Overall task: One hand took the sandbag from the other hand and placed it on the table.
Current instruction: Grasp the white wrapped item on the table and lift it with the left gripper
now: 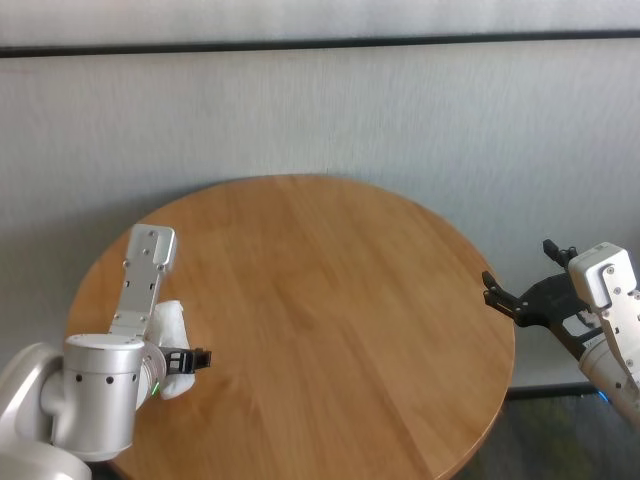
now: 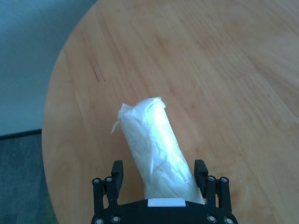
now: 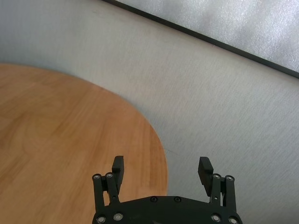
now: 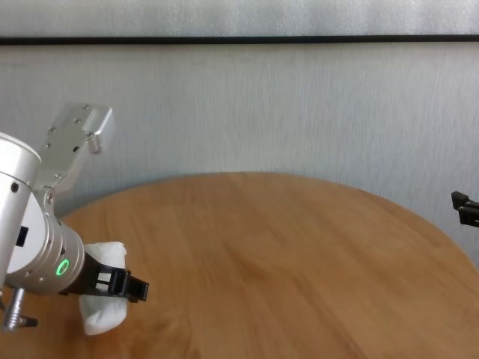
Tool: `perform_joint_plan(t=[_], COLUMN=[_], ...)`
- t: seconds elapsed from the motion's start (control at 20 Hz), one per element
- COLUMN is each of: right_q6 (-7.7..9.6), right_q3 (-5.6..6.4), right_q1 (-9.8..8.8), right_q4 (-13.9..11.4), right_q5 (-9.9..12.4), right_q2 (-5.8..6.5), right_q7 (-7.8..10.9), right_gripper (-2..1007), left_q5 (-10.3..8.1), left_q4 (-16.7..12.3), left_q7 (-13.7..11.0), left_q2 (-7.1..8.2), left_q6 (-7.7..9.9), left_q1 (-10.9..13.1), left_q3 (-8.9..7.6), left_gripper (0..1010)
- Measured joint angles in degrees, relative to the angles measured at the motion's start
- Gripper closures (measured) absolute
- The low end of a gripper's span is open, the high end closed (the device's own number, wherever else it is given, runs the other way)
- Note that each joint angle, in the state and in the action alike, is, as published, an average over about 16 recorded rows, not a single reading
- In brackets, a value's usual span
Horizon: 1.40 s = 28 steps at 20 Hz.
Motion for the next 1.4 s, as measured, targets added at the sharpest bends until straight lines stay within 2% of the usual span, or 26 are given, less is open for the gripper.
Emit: perform_joint_plan(t=[0.45, 1.0, 1.4], right_q6=[0.00, 0.00, 0.00], right_q3=[0.00, 0.00, 0.00], right_q1=[0.00, 0.00, 0.00], right_q4=[0.0, 0.0, 0.0], right_q5=[0.0, 0.0, 0.0], right_q2=[0.00, 0.00, 0.00], right_q7=[0.00, 0.00, 0.00], right_gripper=[4, 4, 4], left_q5=[0.83, 0.98, 0.94], left_q4=[0.9, 1.5, 1.4], left_q7=[-0.2, 0.0, -0.1], left_q2=[-0.67, -1.49, -1.36], left_q6=[-0.69, -1.08, -1.09], left_q1=[0.1, 0.2, 0.2], left_q3=[-0.94, -2.07, -1.92], left_gripper=[8, 11, 94])
